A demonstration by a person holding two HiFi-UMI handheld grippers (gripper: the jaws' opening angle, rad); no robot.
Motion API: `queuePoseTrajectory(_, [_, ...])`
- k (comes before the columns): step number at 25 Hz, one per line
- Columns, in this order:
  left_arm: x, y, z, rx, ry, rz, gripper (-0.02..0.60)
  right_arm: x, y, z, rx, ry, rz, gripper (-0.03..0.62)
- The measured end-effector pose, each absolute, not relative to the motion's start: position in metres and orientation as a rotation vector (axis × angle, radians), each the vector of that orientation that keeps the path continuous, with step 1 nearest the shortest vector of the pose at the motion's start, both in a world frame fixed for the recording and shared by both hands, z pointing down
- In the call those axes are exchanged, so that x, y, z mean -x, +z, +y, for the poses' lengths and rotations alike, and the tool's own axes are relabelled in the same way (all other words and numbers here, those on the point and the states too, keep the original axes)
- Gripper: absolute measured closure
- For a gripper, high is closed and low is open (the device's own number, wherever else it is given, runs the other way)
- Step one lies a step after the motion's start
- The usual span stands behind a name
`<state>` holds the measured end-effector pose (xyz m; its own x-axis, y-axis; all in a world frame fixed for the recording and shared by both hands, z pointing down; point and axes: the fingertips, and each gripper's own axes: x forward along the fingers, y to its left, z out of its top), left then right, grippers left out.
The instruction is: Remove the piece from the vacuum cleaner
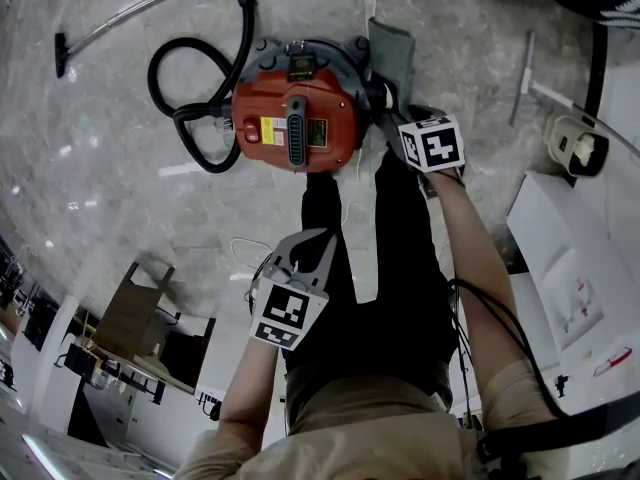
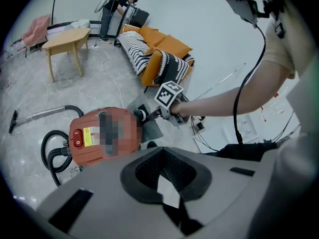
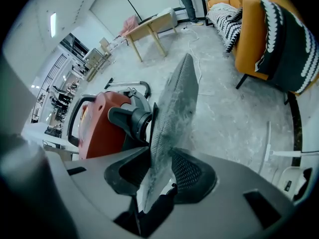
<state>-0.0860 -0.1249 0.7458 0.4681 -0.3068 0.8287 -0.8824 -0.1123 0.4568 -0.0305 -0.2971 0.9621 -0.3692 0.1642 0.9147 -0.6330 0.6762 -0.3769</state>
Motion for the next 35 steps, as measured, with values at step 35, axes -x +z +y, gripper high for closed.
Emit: queuePoseTrajectory(35, [0.101,0.750,-0.114,-1.639,0.698,-1.106,0.577,0.035,0.965,-0.284,-0.461,1.107,-1.756,0.562])
